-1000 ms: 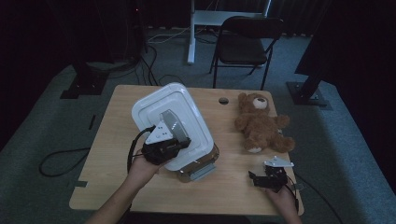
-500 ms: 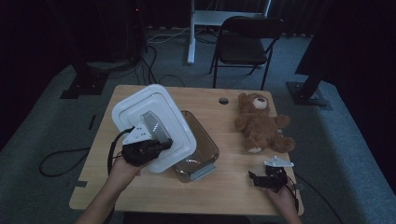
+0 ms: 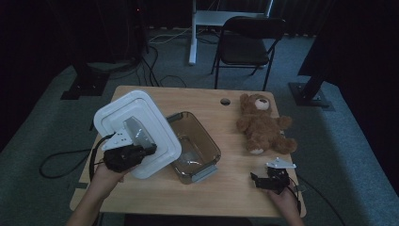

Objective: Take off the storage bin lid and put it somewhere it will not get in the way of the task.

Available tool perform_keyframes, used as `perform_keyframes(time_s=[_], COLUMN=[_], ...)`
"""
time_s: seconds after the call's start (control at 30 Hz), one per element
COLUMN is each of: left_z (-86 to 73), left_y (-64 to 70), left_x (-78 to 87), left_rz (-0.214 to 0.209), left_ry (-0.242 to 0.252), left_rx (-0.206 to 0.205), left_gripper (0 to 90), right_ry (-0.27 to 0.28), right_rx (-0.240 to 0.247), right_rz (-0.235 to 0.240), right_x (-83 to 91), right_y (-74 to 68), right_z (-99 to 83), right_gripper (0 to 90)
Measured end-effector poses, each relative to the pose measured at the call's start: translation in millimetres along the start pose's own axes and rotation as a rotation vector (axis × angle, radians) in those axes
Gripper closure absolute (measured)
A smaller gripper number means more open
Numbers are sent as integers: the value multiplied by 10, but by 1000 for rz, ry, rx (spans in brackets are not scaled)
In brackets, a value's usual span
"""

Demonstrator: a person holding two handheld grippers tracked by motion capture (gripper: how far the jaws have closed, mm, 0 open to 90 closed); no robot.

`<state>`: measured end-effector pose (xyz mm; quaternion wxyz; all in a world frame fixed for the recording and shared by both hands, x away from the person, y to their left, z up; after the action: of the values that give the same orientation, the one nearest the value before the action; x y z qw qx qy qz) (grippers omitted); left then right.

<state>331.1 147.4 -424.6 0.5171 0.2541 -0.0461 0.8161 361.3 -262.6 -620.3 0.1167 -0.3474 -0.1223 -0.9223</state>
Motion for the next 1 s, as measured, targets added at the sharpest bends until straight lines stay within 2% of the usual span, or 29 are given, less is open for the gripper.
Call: perform_keyframes(time_s=[0.27,0.4,0.57,0.63,0.77,0.8,1.0], left_z=[-207,-377,-490,-601,-698,-770,-960], left_y=[-96,-172,-248,-302,-349,-392,-508], left_x=[132,181,209,182,126,74,-74], left_rz=[27,26,32,13,-13,-24,-70], left_ry=[-13,-20,-20,-31,-38,-48,-74], left_rx=[23,64,91,117,143,158,207], left_gripper=[864,864,864,863,862,862,861], right_ry=[0,0,0,-1,-1,-1,-1], right_rx=[0,0,0,-2,-2,-2,-2], right_rz=[-1,-1,-1,-3,-3,-3,-3], right_x=[0,0,0,-1,-1,-1,-1], right_y=[2,2,2,4,5,5,5], right_z=[0,0,0,-1,-1,-1,-1], right_gripper=[133,134,134,134,133,134,134])
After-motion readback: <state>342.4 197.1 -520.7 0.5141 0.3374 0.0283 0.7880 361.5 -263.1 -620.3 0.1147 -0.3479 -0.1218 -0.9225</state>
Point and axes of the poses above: each handheld gripper's, and its own axes: x roughly backward along the jaws, z roughly out of its top, y roughly to its right, the point moved 10 cm from there along -x, roughly forward along the jaws, and after that the axes turned 13 degrees about -z, right-handed, at the moved point
